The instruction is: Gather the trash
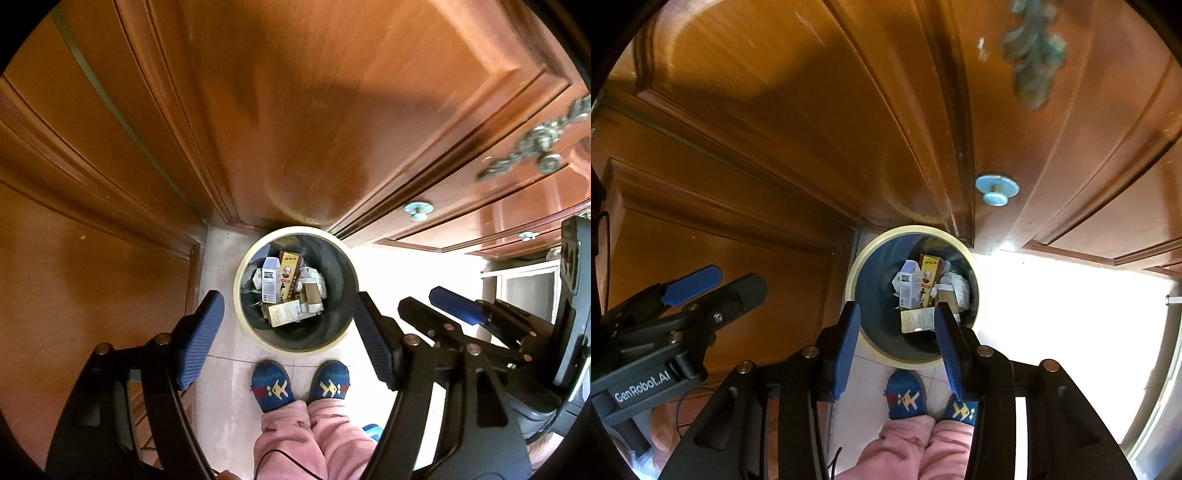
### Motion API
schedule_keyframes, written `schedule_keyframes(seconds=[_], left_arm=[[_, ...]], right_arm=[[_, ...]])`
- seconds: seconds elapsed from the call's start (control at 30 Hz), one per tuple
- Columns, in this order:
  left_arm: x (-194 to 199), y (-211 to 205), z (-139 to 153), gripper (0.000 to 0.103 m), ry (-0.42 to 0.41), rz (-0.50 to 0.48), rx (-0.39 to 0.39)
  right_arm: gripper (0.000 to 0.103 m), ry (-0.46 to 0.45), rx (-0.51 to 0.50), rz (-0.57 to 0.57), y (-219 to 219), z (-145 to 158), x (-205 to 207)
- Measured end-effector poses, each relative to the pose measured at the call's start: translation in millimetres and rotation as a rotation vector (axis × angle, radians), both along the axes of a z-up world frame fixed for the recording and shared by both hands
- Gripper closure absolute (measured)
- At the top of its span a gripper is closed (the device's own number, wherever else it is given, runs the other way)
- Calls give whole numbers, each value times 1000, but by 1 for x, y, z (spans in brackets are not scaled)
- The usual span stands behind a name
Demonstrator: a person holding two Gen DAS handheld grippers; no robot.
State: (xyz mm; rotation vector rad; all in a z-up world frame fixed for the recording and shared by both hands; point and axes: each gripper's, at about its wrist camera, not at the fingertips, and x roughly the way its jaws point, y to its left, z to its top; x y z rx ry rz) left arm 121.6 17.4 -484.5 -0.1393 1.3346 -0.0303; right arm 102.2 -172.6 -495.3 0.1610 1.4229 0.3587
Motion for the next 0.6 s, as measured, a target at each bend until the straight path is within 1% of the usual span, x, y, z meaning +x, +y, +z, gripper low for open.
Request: schedule_keyframes(seconds=[0.1,0.2,0.4,0.43,0.47,0.5,0.6], left_arm=[[-3,-4,25,34,-10,-11,-2],[-5,-11,53,34,-28,-25,3],[-11,-20,124,34,-80,-39,5],[-12,-21,138,34,-93,-41,8],[-13,-22,150,34,-104,-43,14],[-15,-23,165,34,-119,-45,22],[-18,-23,204,34,-161,-44,42]], right_arm=[[61,-9,-2,-5,-4,25,-3],[61,-29,-7,-8,-7,58,-7],[61,-71,-8,-27,-16,133,-13],[61,-71,-8,-27,-16,133,-13],[61,-83,-7,-31,-18,147,-14],[61,-107,-5,-35,-22,172,-16],[61,-151,-1,-46,-27,215,-19]])
